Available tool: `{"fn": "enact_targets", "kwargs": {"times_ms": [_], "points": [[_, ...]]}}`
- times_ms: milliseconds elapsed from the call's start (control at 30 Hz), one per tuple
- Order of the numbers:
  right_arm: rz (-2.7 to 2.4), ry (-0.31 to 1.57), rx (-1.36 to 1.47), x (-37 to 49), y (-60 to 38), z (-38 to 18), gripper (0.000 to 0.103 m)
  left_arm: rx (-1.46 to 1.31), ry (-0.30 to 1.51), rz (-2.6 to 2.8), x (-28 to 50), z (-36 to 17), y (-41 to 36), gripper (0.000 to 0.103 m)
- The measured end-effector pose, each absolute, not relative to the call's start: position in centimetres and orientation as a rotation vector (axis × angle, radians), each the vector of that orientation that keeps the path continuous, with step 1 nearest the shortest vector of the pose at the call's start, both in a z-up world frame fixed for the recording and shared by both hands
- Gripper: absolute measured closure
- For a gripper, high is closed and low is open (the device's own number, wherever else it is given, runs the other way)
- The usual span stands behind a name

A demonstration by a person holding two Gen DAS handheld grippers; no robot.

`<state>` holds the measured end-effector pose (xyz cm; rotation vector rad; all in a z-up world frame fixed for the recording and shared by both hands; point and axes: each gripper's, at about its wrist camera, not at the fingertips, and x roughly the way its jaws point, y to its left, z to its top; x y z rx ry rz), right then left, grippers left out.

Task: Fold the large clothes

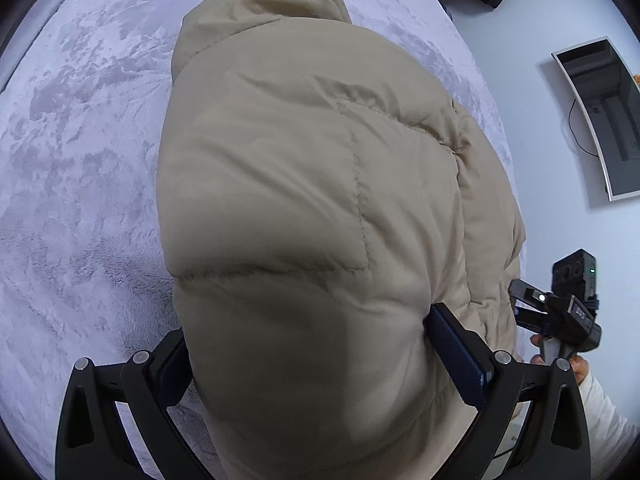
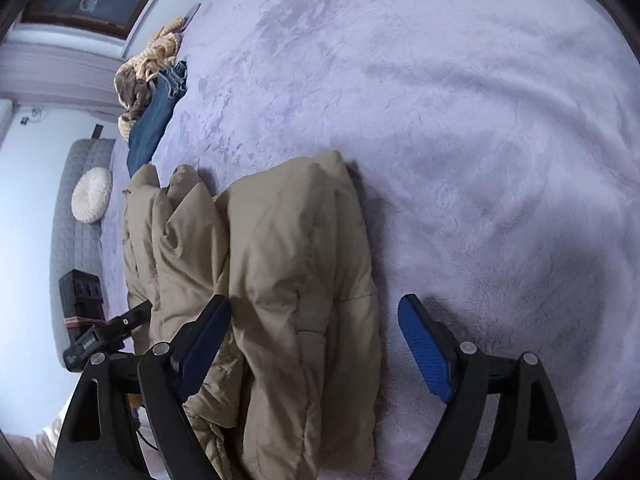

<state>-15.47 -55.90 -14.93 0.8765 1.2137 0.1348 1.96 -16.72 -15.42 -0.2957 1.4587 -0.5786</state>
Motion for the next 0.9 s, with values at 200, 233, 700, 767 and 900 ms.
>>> {"fn": "enact_targets", "kwargs": {"times_ms": [200,233,700,767,900], "points": [[0.248,1.19,1.07,-15.0,-56.9,-18.5,0.0,-0.436,1.482,-0.69,3.3,-16.3,-13.5,0.0],[0.261,1.187,1.078,-14.7,-56.9,-18.6,0.0,-0.466,1.491,-0.705,3.5,-16.7,-13.0,0.0],[0.552,1.199,1.061,-10.5,-52.2,-16.8,0.0,-0.53,1.515,-0.745,3.2,-18.8,-13.7,0.0],[0.56,1.234,0.957,-9.9,-50.9,-15.9,0.0,-0.526,1.513,-0.742,3.3,-18.7,-14.2,0.0],[0.485,1.331,0.728,-8.9,-48.5,-16.2,0.0,-0.496,1.501,-0.744,3.2,-18.6,-14.3,0.0]]}}
